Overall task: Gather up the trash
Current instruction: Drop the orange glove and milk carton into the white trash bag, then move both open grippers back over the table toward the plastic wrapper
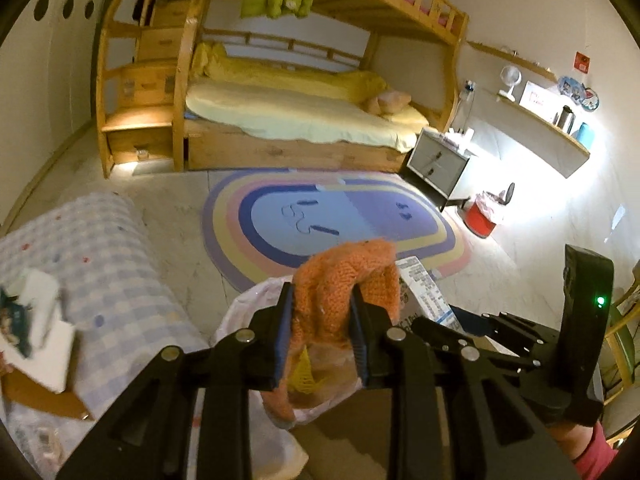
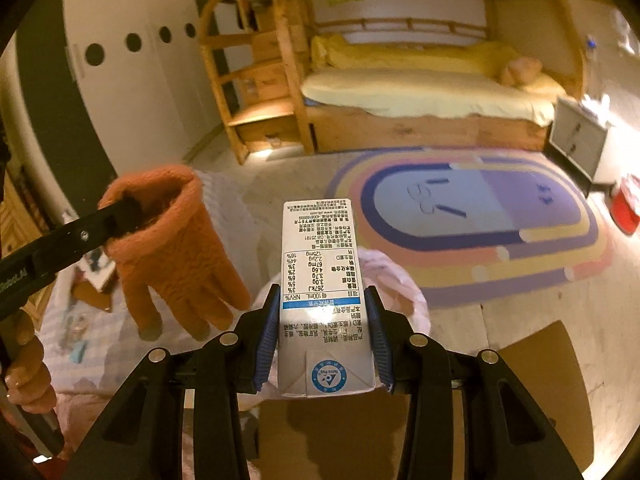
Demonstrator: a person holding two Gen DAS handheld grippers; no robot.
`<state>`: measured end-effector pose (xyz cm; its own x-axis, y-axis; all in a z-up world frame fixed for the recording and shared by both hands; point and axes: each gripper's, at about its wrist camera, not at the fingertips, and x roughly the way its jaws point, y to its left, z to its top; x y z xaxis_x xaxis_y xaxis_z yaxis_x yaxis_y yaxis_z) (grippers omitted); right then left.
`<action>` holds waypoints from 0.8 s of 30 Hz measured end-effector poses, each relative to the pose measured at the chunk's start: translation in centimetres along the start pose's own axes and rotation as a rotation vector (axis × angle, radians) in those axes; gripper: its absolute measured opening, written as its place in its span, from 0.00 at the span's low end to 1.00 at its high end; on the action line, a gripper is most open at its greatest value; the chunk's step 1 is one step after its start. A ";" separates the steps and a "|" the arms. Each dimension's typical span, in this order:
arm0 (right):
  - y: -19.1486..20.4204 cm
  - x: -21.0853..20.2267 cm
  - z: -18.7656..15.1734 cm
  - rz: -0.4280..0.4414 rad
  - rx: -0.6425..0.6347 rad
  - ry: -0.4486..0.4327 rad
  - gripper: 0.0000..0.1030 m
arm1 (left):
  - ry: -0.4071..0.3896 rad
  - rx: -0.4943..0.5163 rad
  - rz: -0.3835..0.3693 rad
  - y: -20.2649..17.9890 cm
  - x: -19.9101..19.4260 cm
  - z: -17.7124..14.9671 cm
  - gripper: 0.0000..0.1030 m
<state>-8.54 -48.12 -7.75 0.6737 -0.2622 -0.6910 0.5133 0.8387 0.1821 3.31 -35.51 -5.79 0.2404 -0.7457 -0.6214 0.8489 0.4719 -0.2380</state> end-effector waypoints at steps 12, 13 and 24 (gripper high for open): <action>-1.3 4.9 0.4 -0.004 0.044 0.049 0.59 | 0.026 -0.012 0.077 2.9 2.0 0.4 0.68; -1.2 4.8 0.5 -0.002 0.047 0.046 0.59 | 0.007 -0.008 0.106 3.3 0.9 0.2 0.69; 3.5 0.9 0.3 0.070 -0.015 -0.004 0.59 | -0.097 -0.016 0.310 5.6 -8.1 -2.6 0.72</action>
<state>-5.93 -45.56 -7.51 0.7099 -0.2048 -0.6739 0.4569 0.8621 0.2193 4.90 -25.60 -4.04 0.5306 -0.6065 -0.5921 0.7209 0.6903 -0.0611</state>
